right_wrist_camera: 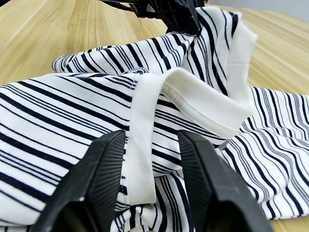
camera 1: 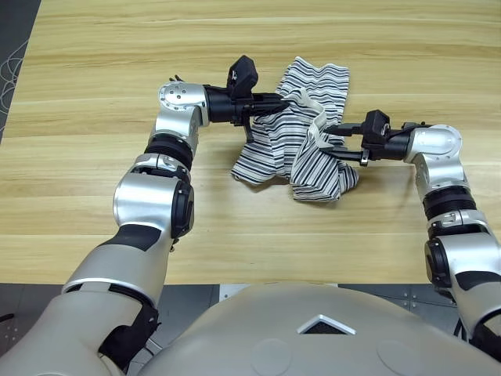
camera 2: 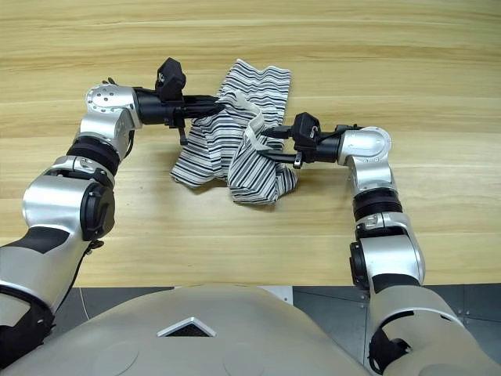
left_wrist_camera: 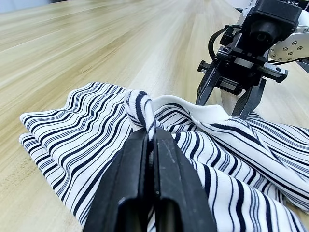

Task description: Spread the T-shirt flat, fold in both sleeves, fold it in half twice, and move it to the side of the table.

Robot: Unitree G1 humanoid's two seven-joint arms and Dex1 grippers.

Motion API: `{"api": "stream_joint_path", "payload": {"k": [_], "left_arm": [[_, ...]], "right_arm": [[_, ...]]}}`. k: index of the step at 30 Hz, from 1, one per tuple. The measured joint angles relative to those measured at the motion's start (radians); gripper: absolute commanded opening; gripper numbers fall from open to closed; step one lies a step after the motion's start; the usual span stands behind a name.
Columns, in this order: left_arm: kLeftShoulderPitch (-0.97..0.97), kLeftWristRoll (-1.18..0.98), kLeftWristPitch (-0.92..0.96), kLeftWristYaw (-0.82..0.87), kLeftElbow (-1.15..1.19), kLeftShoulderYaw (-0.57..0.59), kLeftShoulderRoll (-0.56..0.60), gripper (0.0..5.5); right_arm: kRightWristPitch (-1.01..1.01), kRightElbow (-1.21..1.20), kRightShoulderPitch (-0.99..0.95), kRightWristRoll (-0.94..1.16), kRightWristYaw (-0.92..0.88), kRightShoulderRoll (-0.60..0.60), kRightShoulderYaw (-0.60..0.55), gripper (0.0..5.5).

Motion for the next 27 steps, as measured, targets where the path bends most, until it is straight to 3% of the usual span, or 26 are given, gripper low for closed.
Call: {"api": "stream_joint_path", "payload": {"k": [8,21,27], "left_arm": [[0.0,0.0,-0.004,0.001,0.0,0.0,0.0,0.1],[0.0,0.0,-0.006,0.001,0.0,0.0,0.0,0.1],[0.0,0.0,-0.007,0.006,0.0,0.0,0.001,0.1]], "right_arm": [[0.0,0.004,0.0,0.0,0.022,0.006,0.0,0.12],[0.001,0.001,0.0,0.001,0.04,0.005,-0.001,0.12],[0.05,-0.128,0.018,0.061,0.082,-0.071,-0.046,0.12]]}}
